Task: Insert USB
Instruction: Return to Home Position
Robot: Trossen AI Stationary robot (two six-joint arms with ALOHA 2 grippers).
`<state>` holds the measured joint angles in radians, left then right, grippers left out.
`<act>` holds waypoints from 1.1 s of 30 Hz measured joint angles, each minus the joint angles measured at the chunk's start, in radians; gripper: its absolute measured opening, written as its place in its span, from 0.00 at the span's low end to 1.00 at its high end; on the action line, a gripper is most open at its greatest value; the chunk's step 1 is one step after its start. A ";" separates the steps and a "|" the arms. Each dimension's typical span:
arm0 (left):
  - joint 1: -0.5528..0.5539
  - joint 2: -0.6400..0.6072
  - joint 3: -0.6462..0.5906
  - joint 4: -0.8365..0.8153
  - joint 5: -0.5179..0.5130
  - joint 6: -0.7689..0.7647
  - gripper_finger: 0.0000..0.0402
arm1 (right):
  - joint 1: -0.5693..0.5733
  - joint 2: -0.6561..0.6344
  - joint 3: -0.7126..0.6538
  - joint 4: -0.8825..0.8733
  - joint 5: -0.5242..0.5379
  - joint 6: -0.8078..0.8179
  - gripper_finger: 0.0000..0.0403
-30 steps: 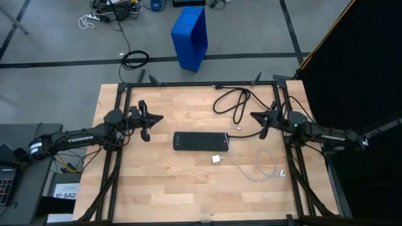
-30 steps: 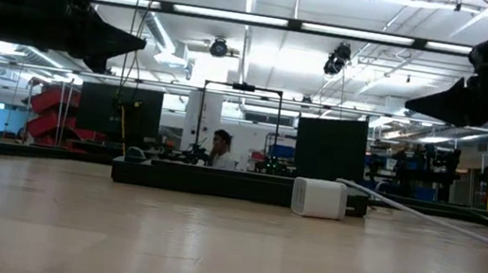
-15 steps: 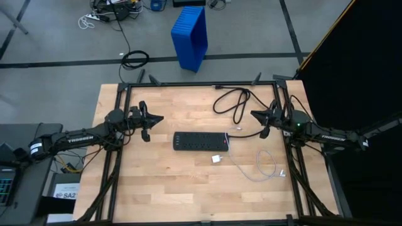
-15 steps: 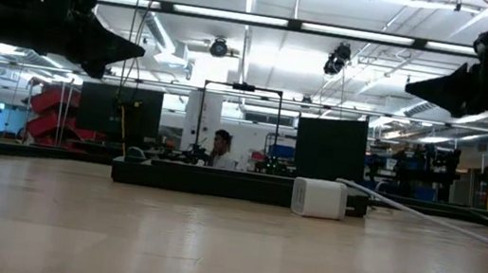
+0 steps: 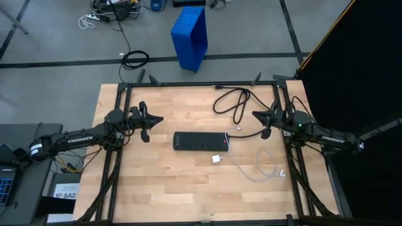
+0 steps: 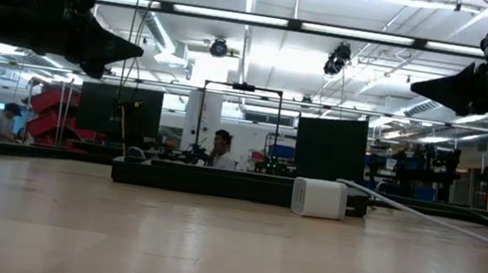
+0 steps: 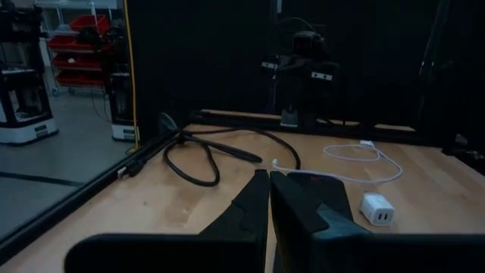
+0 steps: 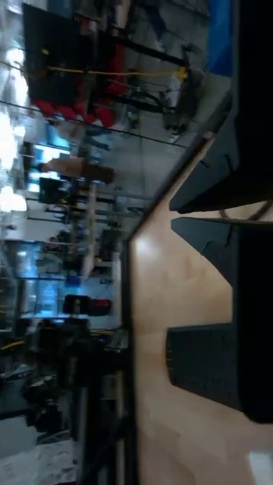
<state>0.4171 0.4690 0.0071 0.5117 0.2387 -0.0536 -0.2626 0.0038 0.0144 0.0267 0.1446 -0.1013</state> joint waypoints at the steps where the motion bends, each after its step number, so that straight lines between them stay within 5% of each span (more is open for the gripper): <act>1: 0.000 0.000 0.000 -0.004 0.001 -0.001 0.00 | 0.000 0.002 0.008 -0.020 -0.001 0.003 0.00; 33: 0.000 -0.006 0.000 0.000 0.030 0.000 0.00 | 0.001 0.001 -0.005 0.002 -0.009 0.026 0.00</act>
<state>0.4171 0.4633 0.0067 0.5118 0.2691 -0.0540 -0.2615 0.0044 0.0090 0.0292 0.1351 -0.0753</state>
